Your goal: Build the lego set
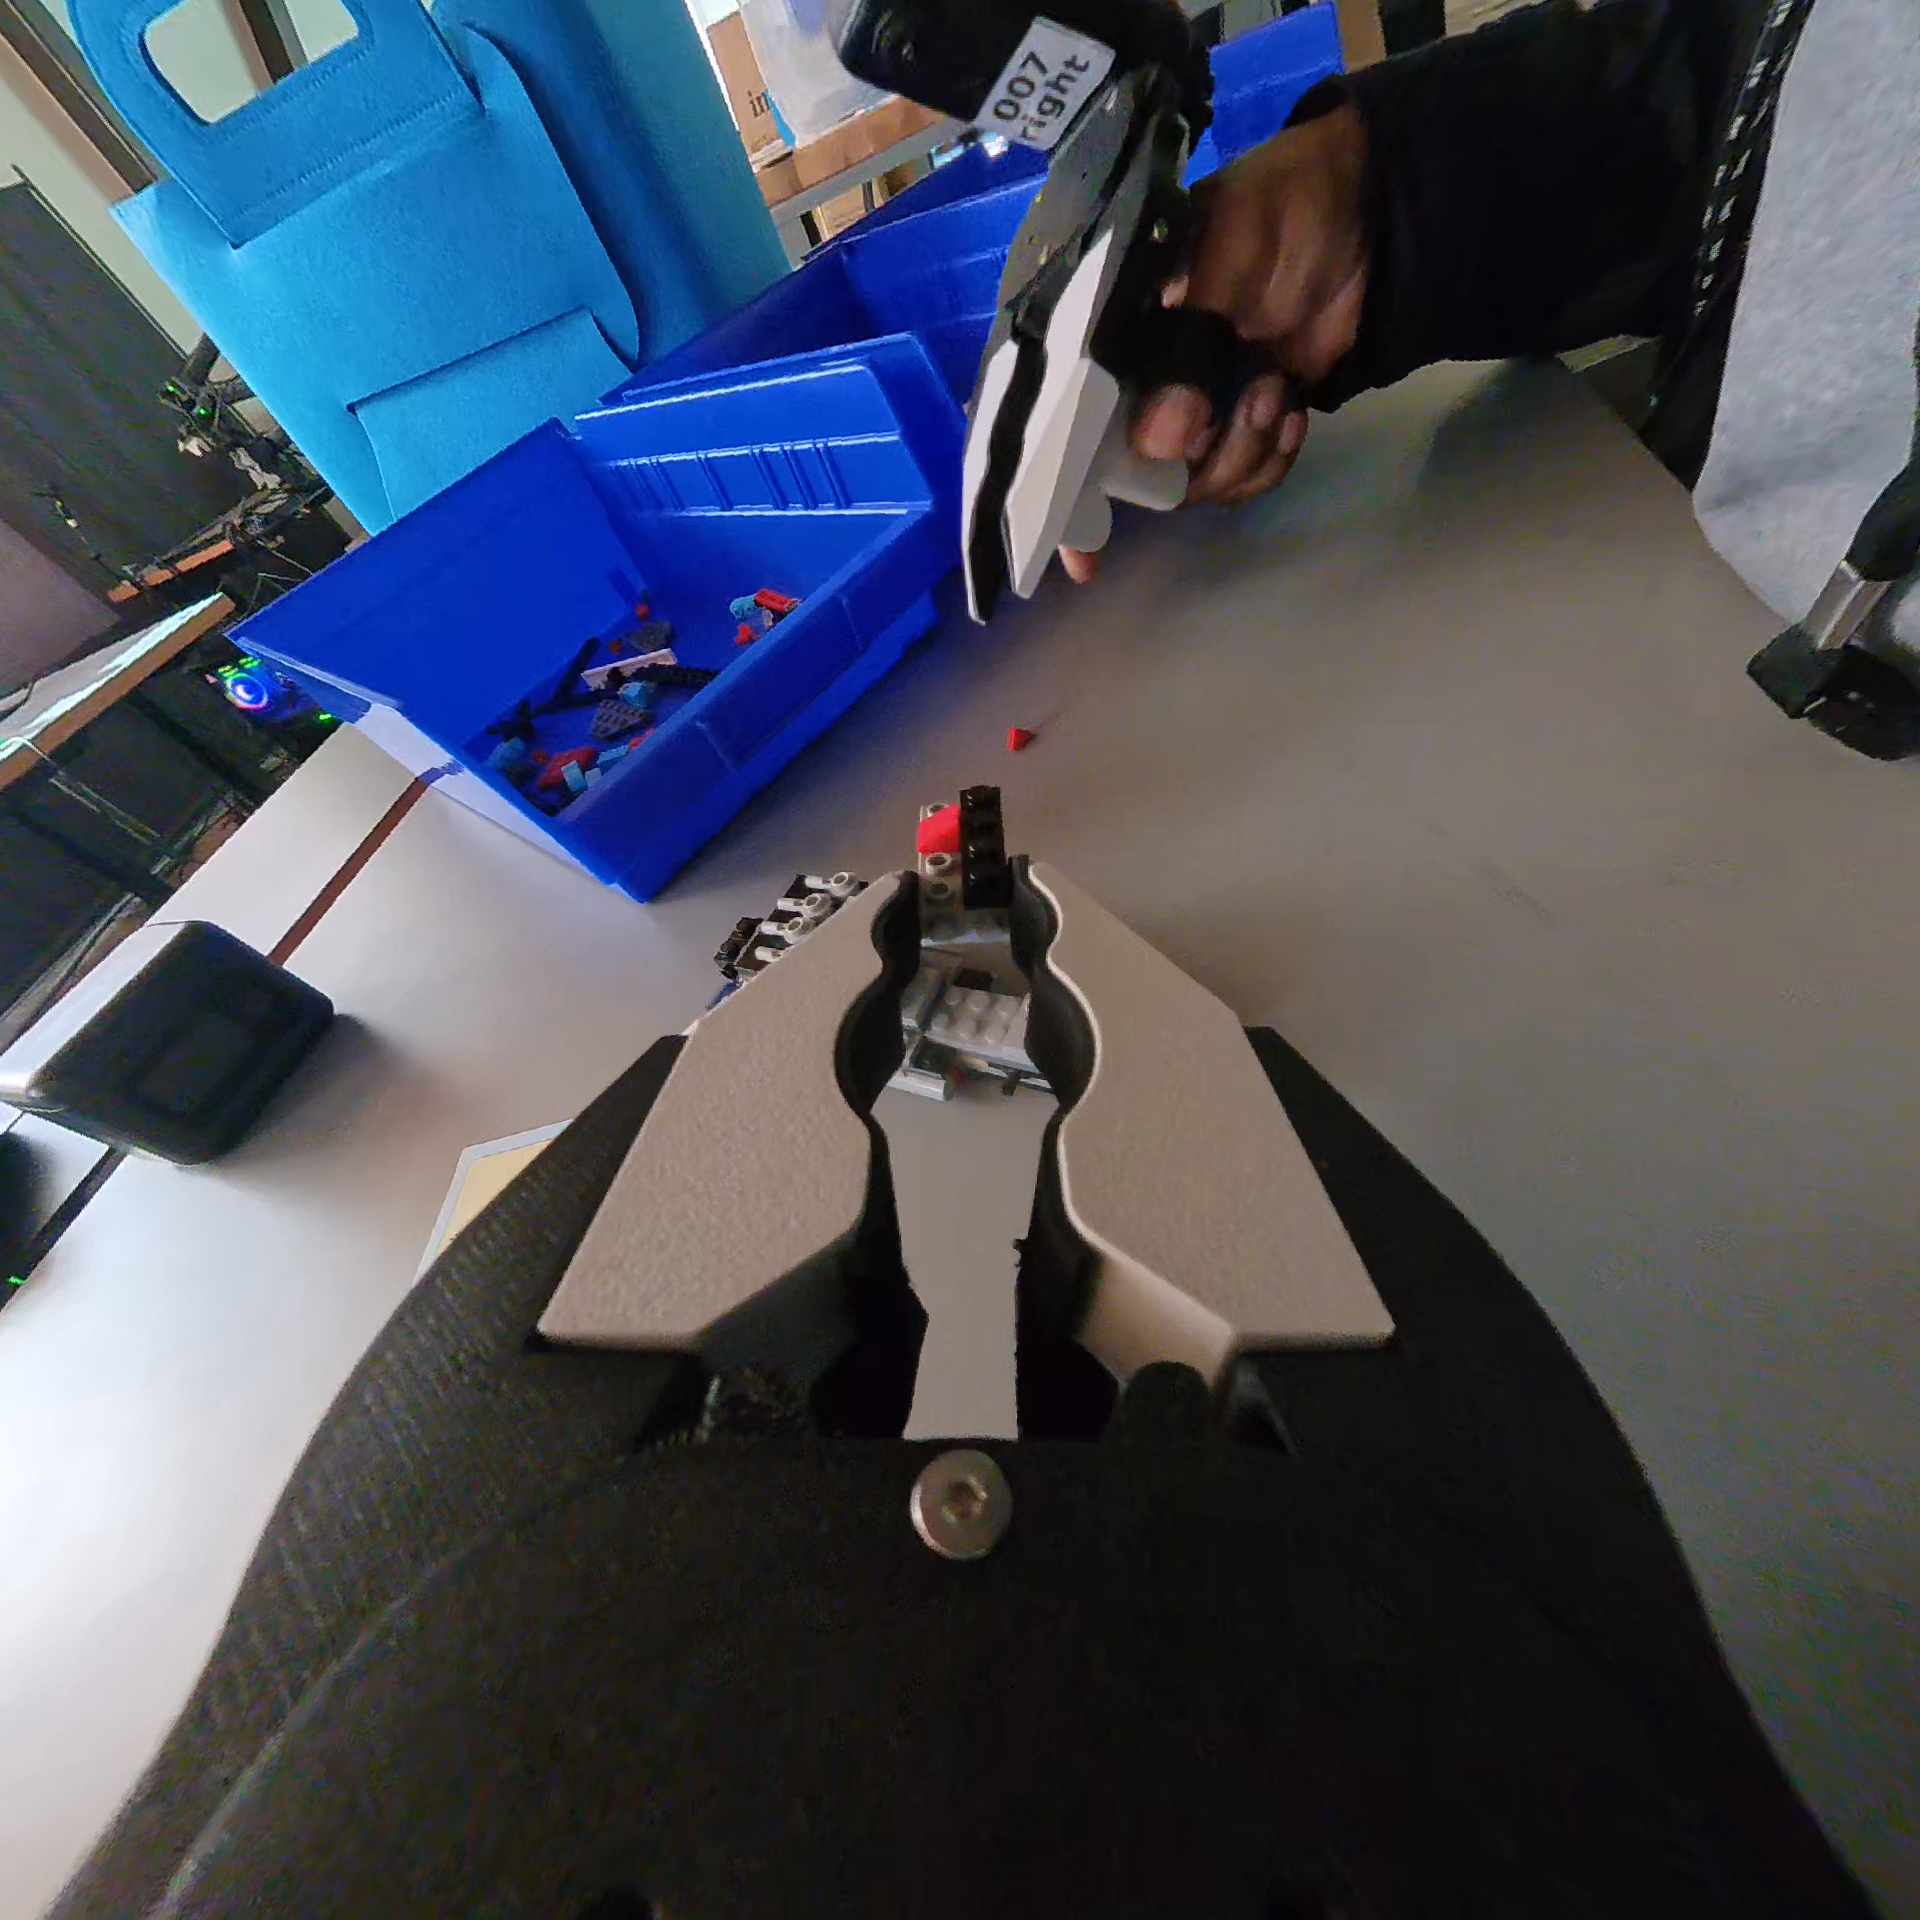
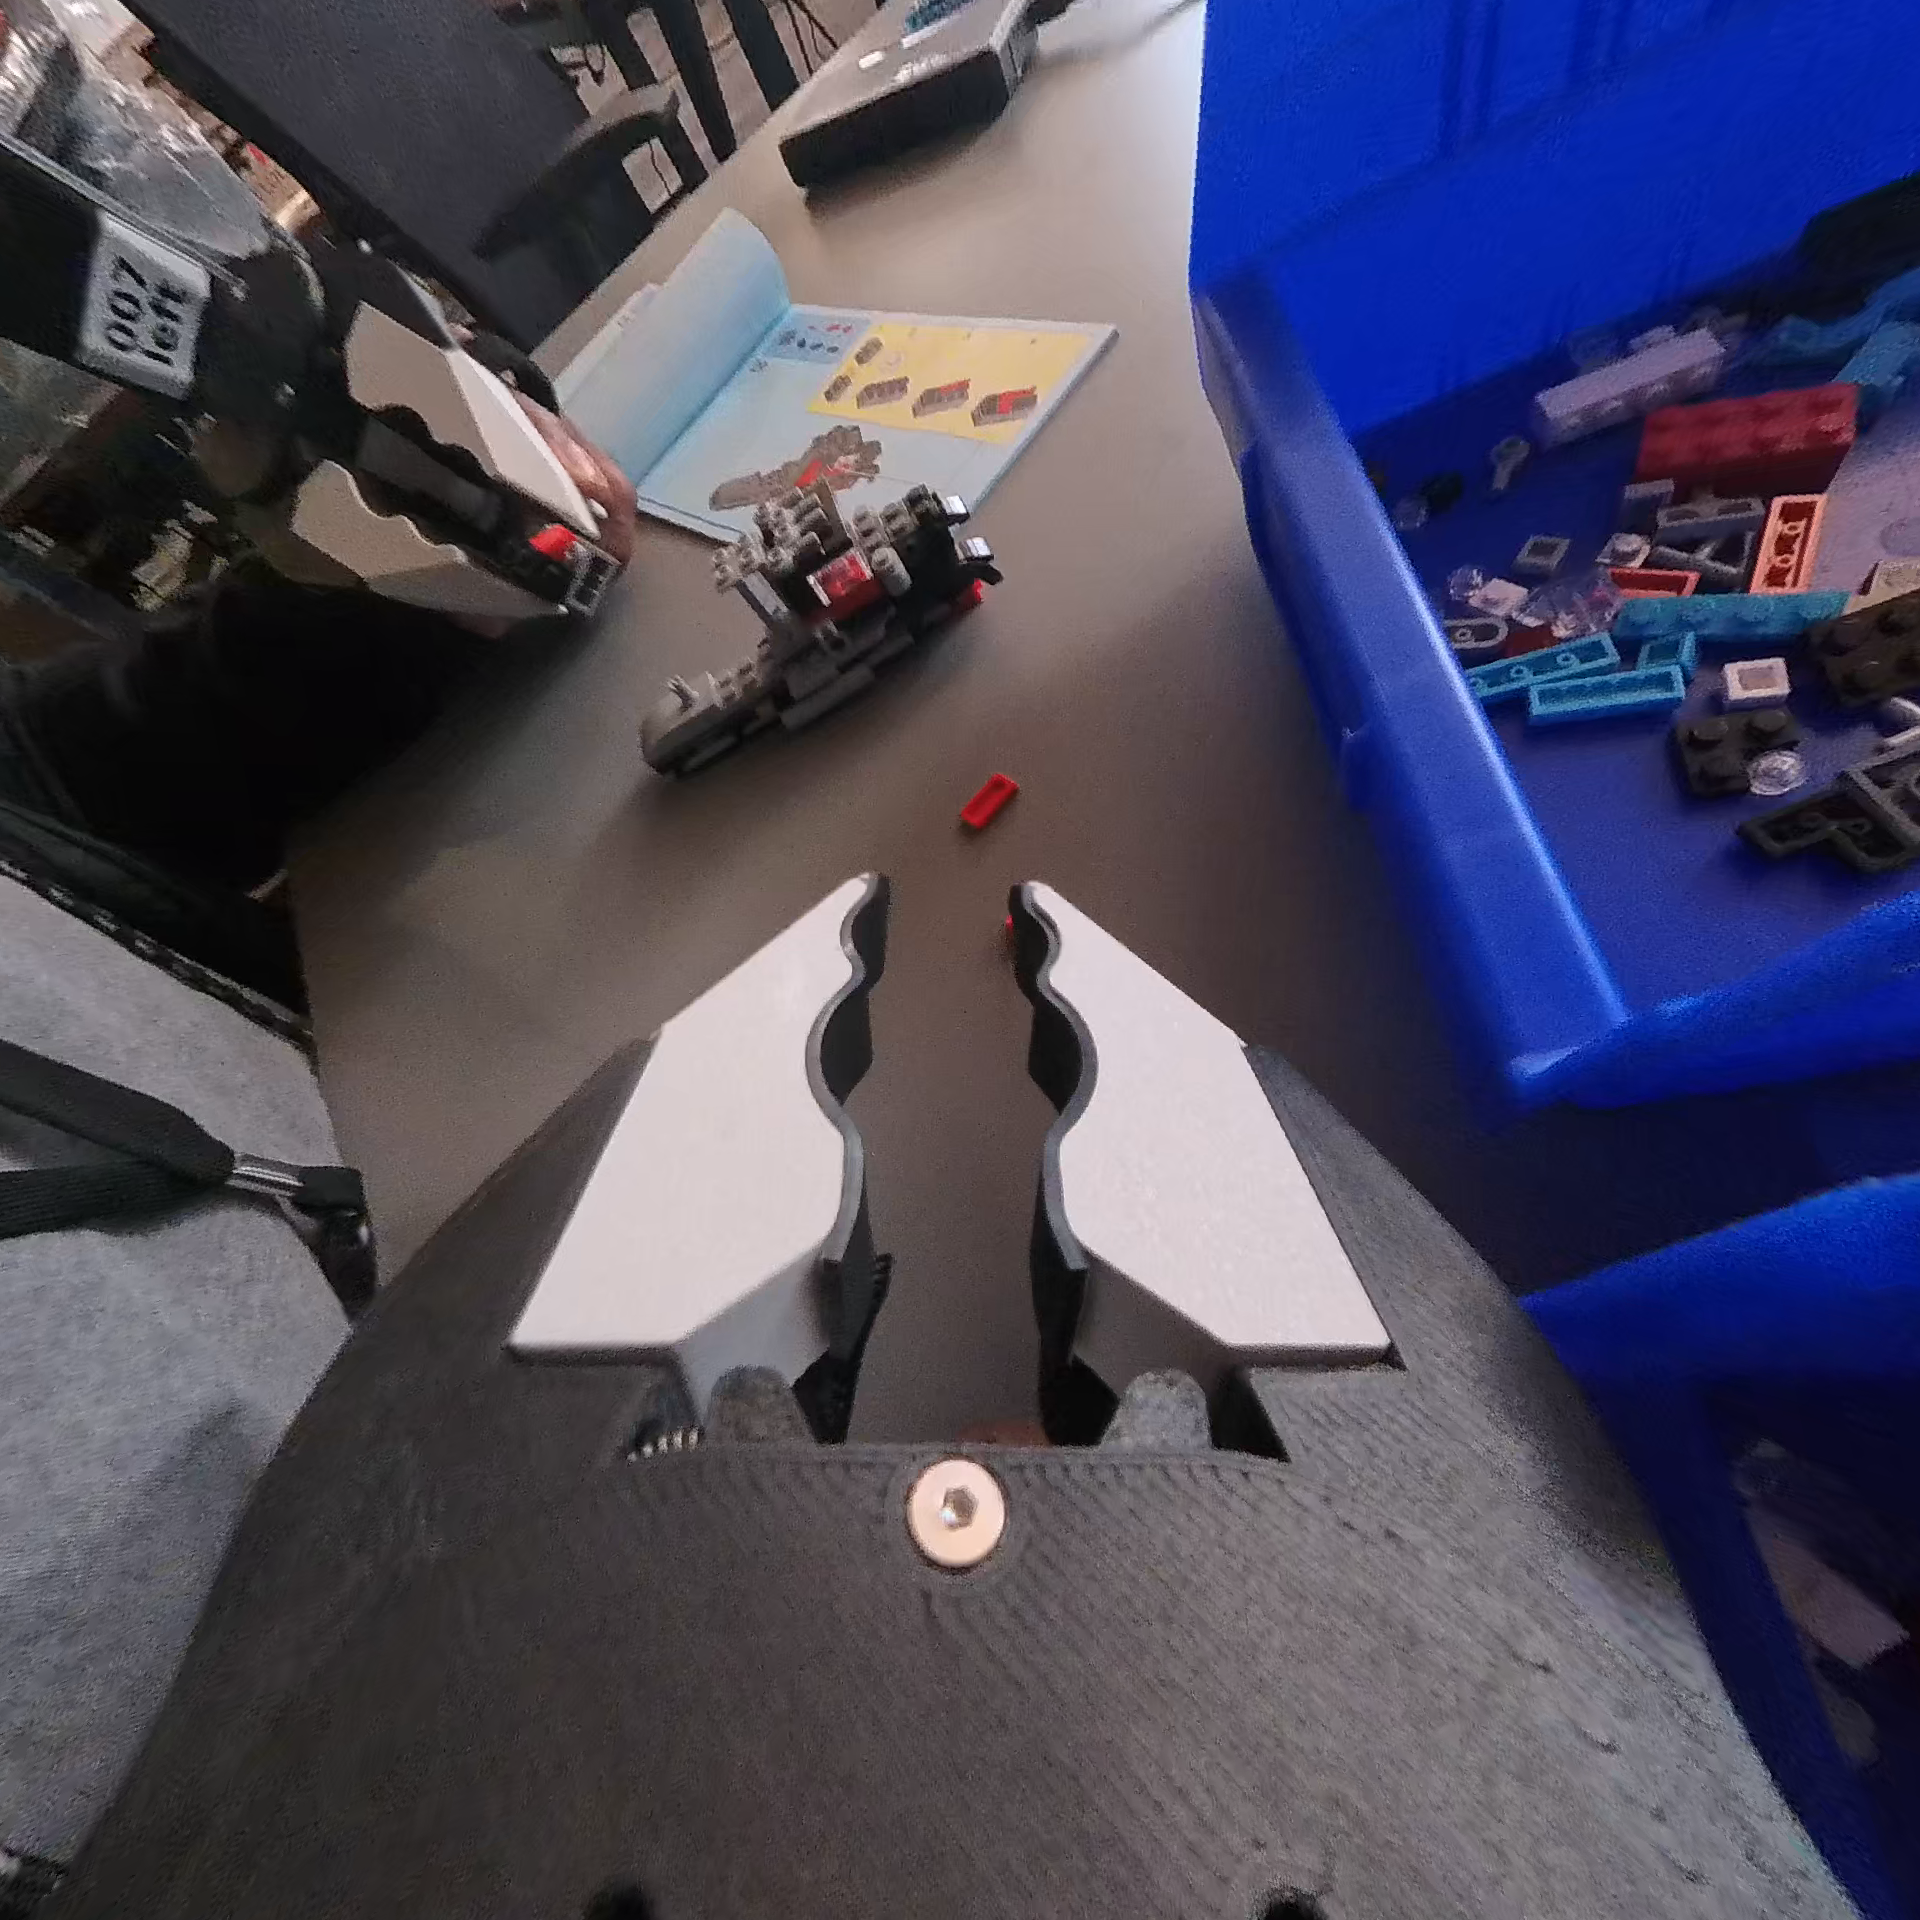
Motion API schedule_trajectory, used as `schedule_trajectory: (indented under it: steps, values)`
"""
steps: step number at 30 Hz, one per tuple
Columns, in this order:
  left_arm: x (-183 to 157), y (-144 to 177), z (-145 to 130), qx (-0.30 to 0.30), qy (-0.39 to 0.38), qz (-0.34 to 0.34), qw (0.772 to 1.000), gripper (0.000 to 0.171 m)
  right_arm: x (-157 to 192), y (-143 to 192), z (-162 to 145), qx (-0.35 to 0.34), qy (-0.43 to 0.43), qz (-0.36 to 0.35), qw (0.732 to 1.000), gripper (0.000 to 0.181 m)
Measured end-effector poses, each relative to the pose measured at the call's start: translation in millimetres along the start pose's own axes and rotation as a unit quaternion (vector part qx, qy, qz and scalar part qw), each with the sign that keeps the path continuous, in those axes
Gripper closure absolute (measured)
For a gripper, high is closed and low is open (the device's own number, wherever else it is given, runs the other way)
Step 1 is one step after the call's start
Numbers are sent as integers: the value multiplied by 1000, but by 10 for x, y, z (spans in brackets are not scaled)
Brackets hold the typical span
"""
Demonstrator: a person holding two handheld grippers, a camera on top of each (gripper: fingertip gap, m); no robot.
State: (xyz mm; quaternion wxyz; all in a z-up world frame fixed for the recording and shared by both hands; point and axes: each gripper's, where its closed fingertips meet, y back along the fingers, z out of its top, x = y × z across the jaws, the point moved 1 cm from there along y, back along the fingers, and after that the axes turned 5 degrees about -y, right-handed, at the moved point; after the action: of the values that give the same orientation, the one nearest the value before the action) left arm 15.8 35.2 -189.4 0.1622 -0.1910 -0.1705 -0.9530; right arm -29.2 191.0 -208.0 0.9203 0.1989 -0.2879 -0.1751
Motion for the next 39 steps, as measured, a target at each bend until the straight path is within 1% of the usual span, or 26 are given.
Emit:
schedule_trajectory:
  steps: [5,11,17,22,26,30,32,34,39]
  values:
    - [23,7,0,-1,5,7,1000,155,23,230,170,-23,10,-1,1000,157]
    - [76,33,11,-10,19,16,1000,155,-159,646,346,-31,37,-56,997,157]
    - [137,67,23,-21,34,25,999,155,-325,960,539,-30,67,-96,993,157]
    - [191,91,30,-28,53,31,998,155,-547,1151,623,-48,49,-122,990,157]
    - [268,98,10,-26,84,40,995,155,-664,1229,587,-69,24,-127,989,157]
    - [372,73,-52,-10,140,53,989,155,-610,1233,525,-93,16,-107,990,159]
    - [393,53,-82,-2,174,49,983,155,-512,1220,515,-113,24,-87,989,161]
    - [434,37,-116,6,198,60,978,155,-388,1199,510,-136,32,-64,988,162]
    - [474,-7,-171,24,232,74,970,155,-88,1063,450,-196,48,2,980,164]
